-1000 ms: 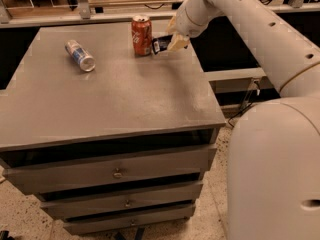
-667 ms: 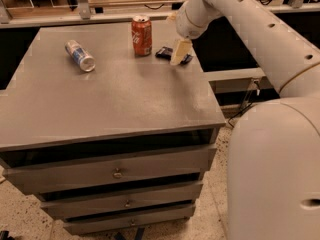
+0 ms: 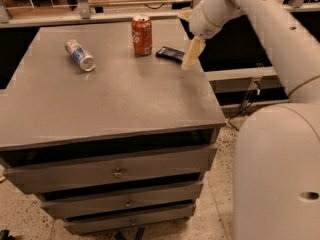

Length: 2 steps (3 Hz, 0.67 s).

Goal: Move rxbar blueberry near coke can

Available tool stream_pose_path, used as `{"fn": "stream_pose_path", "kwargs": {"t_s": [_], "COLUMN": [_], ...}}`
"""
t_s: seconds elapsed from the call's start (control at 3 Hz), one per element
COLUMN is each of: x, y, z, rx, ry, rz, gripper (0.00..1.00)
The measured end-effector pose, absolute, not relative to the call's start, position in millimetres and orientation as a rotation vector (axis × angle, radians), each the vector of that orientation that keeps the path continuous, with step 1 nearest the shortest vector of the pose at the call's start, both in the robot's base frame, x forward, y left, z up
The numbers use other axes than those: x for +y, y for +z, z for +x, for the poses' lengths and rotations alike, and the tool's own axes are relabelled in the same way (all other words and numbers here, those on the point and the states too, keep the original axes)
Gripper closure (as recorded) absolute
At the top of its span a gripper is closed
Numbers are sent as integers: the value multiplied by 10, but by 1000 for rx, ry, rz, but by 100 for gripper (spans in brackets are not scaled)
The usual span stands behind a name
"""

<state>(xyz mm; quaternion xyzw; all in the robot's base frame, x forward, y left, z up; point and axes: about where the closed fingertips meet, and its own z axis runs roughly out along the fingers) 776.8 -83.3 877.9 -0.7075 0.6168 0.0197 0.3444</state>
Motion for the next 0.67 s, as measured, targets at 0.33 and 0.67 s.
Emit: {"fn": "stream_pose_path", "kwargs": {"t_s": [0.33,0.67], "x": [-1149,-1102], "y": [8959,8906], "z": [7590,7622], "rx": [1676,1671], "ry": [158,153], "rz": [-1753,-1764], "gripper": [0,0]}}
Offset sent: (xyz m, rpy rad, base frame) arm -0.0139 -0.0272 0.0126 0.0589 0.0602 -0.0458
